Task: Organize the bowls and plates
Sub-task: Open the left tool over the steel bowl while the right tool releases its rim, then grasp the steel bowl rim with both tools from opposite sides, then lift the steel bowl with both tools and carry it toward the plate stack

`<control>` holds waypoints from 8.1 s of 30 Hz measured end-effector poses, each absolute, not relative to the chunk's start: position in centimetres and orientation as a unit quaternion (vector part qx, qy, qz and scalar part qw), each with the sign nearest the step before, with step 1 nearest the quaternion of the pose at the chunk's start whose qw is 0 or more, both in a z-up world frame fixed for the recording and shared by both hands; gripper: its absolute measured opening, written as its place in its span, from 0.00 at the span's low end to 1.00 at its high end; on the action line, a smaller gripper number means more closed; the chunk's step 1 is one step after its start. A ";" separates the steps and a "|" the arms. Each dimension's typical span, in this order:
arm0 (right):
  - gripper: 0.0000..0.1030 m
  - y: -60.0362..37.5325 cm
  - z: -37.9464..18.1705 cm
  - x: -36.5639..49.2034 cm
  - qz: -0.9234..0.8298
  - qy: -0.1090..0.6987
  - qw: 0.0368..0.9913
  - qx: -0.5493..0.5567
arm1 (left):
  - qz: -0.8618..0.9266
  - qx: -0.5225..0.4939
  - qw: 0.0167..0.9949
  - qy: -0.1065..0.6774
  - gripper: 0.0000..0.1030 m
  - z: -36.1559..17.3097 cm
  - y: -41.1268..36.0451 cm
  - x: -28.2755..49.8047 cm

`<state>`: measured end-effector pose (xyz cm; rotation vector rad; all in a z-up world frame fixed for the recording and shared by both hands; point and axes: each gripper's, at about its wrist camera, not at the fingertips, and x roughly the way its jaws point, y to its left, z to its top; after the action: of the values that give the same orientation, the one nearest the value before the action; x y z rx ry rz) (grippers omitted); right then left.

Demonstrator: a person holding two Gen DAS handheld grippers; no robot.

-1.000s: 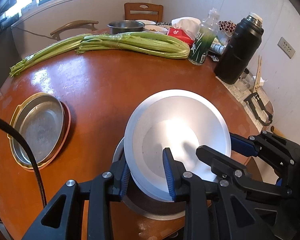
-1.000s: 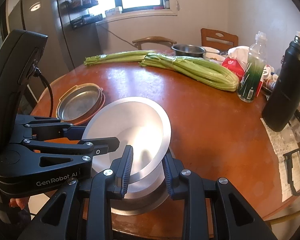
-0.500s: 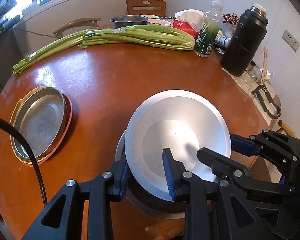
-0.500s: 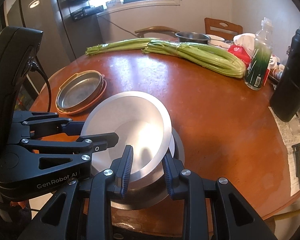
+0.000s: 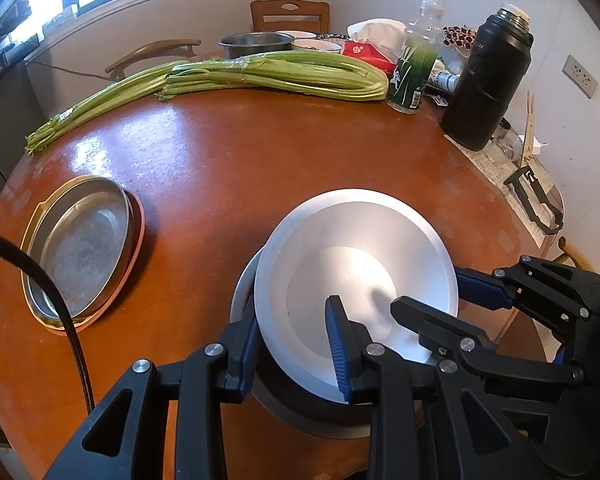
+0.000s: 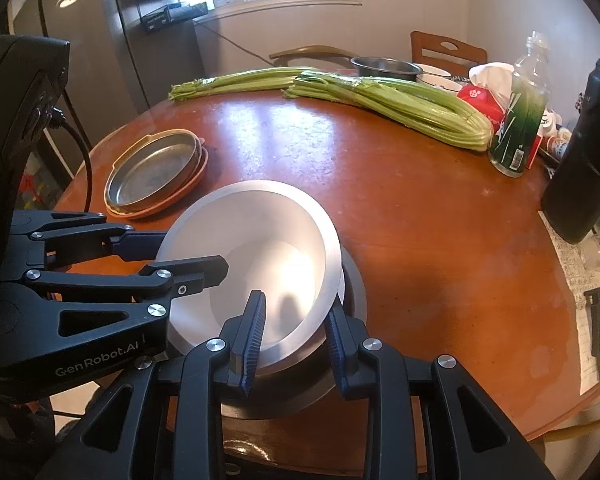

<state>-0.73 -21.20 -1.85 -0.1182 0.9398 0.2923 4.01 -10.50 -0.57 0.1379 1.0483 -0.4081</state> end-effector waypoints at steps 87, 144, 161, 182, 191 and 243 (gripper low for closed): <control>0.59 -23.8 -3.7 0.0 0.122 0.477 0.870 0.021 | -0.190 -0.015 0.831 0.523 0.52 -3.0 -7.2 5.5; 0.56 -21.8 -4.0 1.4 0.164 0.486 0.857 0.054 | -0.173 -0.016 0.832 0.528 0.51 -3.3 -6.9 6.1; 0.56 -19.3 -1.9 2.3 0.191 0.466 0.864 0.030 | -0.152 -0.029 0.848 0.507 0.51 -1.2 -4.5 6.2; 0.56 -17.2 -1.1 3.1 0.206 0.459 0.864 0.008 | -0.141 -0.041 0.855 0.497 0.51 -0.4 -2.6 6.2; 0.56 -16.2 -0.9 3.6 0.212 0.459 0.863 0.001 | -0.137 -0.049 0.858 0.493 0.51 -0.1 -1.4 6.6; 0.56 -6.5 0.9 10.3 0.282 0.437 0.852 -0.062 | -0.068 -0.089 0.877 0.466 0.51 2.3 7.5 10.9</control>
<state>10.35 -6.46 0.89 -0.1299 0.9208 0.5943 10.88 7.45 2.28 -0.1867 0.9730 -0.1429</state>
